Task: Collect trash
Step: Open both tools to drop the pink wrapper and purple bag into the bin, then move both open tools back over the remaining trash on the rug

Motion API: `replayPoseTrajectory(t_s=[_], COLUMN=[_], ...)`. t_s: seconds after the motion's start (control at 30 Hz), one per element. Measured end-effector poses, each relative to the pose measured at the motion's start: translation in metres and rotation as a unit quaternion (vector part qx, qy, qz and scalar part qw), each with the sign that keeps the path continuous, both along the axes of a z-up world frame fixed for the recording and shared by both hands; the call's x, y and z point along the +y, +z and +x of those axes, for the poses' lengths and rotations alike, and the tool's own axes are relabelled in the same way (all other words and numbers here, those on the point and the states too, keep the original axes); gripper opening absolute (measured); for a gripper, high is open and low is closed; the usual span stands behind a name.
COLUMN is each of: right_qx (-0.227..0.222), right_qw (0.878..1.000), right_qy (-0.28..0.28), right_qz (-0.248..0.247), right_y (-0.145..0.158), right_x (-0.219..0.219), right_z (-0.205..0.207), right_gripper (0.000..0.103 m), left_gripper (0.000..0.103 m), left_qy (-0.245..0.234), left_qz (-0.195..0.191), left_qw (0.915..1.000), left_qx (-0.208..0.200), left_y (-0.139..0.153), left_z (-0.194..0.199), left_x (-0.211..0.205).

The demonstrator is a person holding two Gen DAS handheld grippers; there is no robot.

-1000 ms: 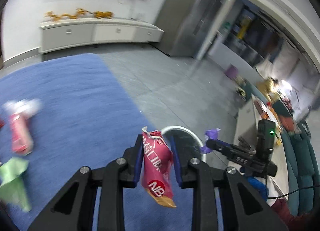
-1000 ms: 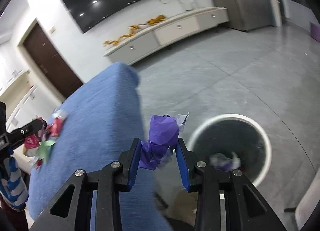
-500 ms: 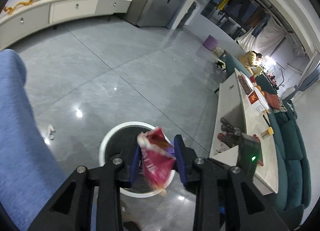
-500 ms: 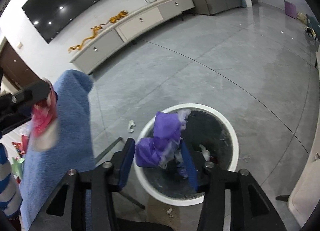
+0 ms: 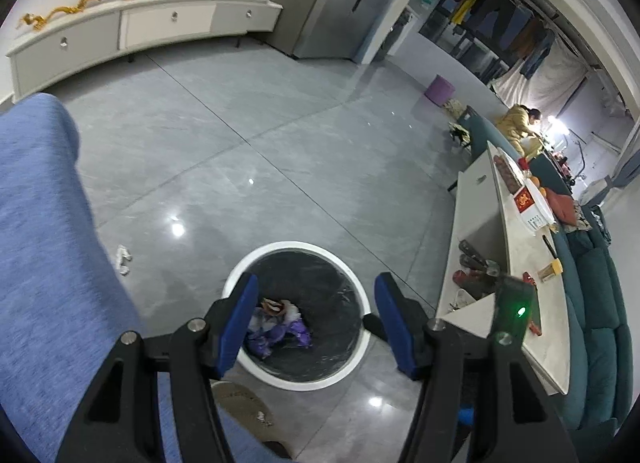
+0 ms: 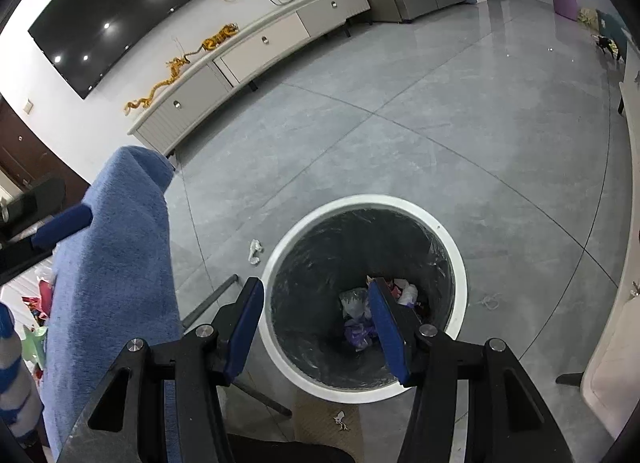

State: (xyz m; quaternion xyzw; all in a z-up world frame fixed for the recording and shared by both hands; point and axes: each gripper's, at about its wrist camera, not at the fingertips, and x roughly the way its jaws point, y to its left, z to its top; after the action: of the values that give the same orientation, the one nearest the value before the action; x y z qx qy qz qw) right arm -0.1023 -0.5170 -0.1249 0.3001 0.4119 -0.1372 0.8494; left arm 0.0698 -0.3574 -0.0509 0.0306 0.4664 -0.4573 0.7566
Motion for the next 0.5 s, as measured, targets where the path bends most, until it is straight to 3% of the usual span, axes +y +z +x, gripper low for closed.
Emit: replayPoseTrajectory(t_s=[0.5], right_qx=[-0.056], right_qw=[0.996], right_qy=[0.048], right_qz=[-0.054], right_y=[0.083], right_x=[0.065], right_z=[0.006], right_gripper=[0.052], left_gripper=[0.059], left_qy=[0.09], left_qz=[-0.019], left_qw=[0.9917], left_qx=[-0.09], left_y=[0.052], left_z=[-0.019], left_x=[0.154])
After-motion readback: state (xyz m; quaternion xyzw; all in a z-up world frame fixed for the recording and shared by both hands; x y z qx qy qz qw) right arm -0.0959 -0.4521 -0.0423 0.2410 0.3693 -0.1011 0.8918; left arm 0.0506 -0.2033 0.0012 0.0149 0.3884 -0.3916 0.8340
